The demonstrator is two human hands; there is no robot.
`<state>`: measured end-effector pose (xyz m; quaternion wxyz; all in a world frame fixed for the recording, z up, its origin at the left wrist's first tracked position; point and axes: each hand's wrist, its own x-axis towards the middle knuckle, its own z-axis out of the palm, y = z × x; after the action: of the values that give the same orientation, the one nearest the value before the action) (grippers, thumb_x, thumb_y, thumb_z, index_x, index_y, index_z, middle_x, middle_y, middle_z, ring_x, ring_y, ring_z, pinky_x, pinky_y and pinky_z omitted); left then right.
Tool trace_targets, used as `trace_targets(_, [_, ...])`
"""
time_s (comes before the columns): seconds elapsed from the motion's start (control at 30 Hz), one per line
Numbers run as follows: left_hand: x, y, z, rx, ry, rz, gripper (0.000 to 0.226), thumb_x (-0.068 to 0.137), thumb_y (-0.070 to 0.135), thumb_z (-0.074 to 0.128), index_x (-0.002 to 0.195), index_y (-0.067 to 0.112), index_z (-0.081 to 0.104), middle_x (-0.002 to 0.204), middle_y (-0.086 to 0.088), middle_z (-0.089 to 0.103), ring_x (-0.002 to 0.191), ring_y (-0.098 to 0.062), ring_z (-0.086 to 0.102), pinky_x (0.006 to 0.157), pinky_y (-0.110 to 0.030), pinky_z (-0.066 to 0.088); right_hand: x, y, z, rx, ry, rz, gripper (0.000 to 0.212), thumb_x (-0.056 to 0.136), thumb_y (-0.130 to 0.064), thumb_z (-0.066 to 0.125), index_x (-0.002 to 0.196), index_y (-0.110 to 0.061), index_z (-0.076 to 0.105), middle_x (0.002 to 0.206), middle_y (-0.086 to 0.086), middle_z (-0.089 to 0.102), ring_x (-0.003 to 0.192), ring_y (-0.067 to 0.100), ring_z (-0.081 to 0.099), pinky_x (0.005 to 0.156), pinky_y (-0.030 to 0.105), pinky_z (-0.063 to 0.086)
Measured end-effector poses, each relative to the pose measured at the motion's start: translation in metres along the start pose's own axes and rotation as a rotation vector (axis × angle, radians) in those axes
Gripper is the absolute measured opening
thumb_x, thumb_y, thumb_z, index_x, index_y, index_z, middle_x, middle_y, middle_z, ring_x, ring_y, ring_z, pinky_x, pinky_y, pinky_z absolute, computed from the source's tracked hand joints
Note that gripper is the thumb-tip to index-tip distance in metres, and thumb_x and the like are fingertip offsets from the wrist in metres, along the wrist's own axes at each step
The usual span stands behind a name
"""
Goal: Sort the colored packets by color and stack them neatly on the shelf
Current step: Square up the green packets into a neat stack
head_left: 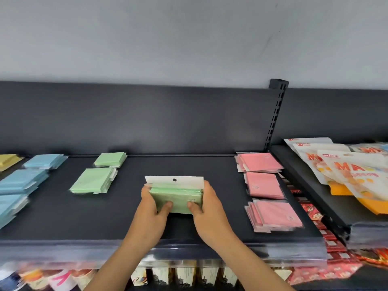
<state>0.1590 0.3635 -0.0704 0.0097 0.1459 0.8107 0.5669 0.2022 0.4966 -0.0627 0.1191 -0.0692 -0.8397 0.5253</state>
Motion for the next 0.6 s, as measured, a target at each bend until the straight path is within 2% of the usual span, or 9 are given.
trace_targets(0.13, [-0.002,-0.004,-0.009,0.117,-0.027,0.066,0.035,0.092,0.018,0.053,0.115,0.029,0.029,0.097,0.014,0.056,0.087,-0.003,0.056,0.065,-0.014,0.042,-0.008,0.003,0.002,-0.023,0.037,0.017,0.052,0.093,-0.011,0.053,0.135,-0.033,0.032,0.122,-0.012,0.053,0.114,0.007,0.051,0.099,0.024,0.043])
trace_targets(0.23, [-0.002,-0.011,-0.017,0.216,-0.07,0.089,0.036,0.09,0.027,0.057,0.117,0.027,0.034,0.092,0.015,0.055,0.08,-0.001,0.055,0.06,-0.012,0.041,-0.012,0.005,0.006,-0.063,0.026,0.049,0.07,0.093,-0.018,0.054,0.145,-0.037,0.01,0.126,-0.013,0.051,0.115,0.007,0.05,0.1,0.024,0.043])
trace_targets(0.4, [0.004,-0.013,-0.021,0.157,-0.166,0.065,0.047,0.086,0.033,0.061,0.124,0.036,0.033,0.109,0.024,0.053,0.099,0.005,0.052,0.072,-0.009,0.041,-0.007,0.006,0.009,-0.016,0.047,0.091,0.092,0.087,-0.014,0.062,0.147,-0.037,-0.003,0.137,-0.013,0.044,0.123,0.007,0.045,0.108,0.032,0.039])
trace_targets(0.5, [0.002,-0.015,-0.02,0.2,-0.171,0.09,0.054,0.085,0.036,0.062,0.122,0.044,0.025,0.111,0.024,0.052,0.102,0.001,0.052,0.08,-0.015,0.043,-0.007,0.007,0.008,-0.044,0.003,0.107,0.075,0.09,-0.012,0.058,0.147,-0.031,0.011,0.127,-0.014,0.05,0.117,0.006,0.049,0.098,0.021,0.041])
trace_targets(0.6, [0.001,-0.019,-0.018,0.269,-0.144,0.103,0.055,0.088,0.035,0.058,0.13,0.039,0.023,0.114,0.018,0.053,0.101,-0.005,0.054,0.085,-0.025,0.046,-0.01,0.005,0.005,-0.067,-0.019,0.106,0.058,0.094,-0.011,0.05,0.142,-0.03,0.022,0.116,-0.017,0.05,0.107,0.003,0.048,0.087,0.013,0.036])
